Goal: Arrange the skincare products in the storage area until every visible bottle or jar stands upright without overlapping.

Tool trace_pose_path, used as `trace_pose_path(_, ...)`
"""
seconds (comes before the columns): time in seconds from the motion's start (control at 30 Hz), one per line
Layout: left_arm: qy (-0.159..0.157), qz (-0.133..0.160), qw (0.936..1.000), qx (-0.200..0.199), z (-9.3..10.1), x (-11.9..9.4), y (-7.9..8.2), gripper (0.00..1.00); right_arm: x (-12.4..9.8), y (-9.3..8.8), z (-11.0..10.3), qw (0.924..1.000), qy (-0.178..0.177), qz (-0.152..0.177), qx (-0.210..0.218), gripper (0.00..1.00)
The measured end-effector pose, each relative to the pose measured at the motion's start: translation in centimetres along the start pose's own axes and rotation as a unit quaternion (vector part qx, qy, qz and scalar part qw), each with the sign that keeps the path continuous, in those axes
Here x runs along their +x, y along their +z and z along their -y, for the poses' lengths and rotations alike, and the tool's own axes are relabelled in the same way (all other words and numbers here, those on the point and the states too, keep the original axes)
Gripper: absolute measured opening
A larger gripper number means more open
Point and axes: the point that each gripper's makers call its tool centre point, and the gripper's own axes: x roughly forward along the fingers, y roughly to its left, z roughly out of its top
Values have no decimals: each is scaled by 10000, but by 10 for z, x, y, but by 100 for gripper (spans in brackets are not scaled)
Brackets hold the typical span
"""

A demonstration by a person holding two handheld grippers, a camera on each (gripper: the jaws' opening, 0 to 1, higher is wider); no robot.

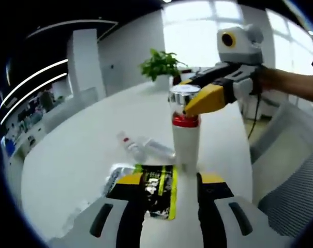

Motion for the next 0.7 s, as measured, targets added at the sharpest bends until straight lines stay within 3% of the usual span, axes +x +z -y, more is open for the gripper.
trace_pose_path(0.5, 83, -154, 9998, 27, -2, -2, -7, 39, -2, 7, 5, 9999, -112, 61, 61, 35)
trace_pose_path(0.7, 176, -230, 9996, 48, -6, -7, -10, 40, -3, 6, 6, 9999, -90, -94, 58, 39)
